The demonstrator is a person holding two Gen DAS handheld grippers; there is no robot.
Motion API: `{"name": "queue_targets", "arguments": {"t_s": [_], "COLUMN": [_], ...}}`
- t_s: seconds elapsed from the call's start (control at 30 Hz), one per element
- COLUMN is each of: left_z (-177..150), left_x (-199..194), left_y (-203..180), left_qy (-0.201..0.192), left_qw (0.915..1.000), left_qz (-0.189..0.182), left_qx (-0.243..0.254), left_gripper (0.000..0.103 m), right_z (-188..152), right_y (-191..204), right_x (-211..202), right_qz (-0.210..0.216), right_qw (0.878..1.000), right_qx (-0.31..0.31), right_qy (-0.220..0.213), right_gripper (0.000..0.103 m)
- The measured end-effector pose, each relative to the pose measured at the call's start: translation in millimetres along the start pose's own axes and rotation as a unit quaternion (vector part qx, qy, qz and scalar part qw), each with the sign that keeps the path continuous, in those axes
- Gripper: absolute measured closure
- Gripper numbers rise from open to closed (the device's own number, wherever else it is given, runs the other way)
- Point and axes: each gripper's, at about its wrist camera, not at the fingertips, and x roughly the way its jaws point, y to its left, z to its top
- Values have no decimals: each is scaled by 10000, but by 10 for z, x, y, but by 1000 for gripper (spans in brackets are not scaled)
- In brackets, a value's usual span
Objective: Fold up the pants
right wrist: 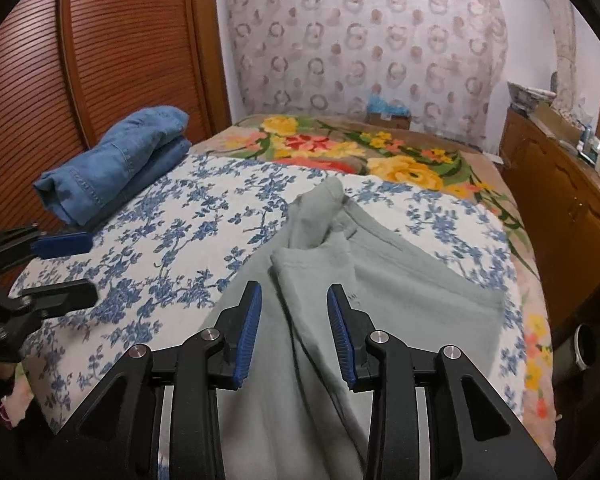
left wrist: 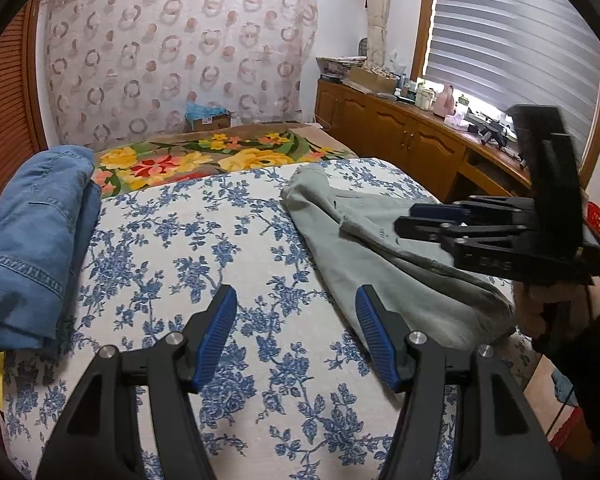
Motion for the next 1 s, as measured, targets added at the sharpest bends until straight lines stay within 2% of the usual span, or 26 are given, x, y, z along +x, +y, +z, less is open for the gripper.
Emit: {"name": "queue_targets", "arguments": {"t_s": [0.17,0.47,0.53,0.57,0.67,0.83,1.0], "left_z": [-22,-76,-81,-84,-90,-113,-133], "left_x": [5,73,83,89,104,141,189], "left_y": [59,84,81,77,66,2,-64], "left_qy": [15,118,129,134,155,211,266], "left_qw": [10000,9999,9999,9999,9998,9997,9996], "left_qz": [34,13,-1,-9,-25,-80,-131], "left_qx": [-53,-86,-87,-88,-84,-25,10], "left_gripper": [42,42,42,42,42,42,42], "right_z": [75,157,158,159,173,250,314], "right_y": [13,33,20,8,-62,-271,-616], "right_x": [257,586,608,602,517,284,37], "right_qz": [84,64,95,118,194,130,-229], "right_qw": [9997,9983,9982,9983,9990,9995,9988], "right_qx": [-44,-109,-88,-61,61,265,418], "right_qy": [235,561,588,570,401,61,-138], "right_gripper": [77,83,91,95,100,101,101]}}
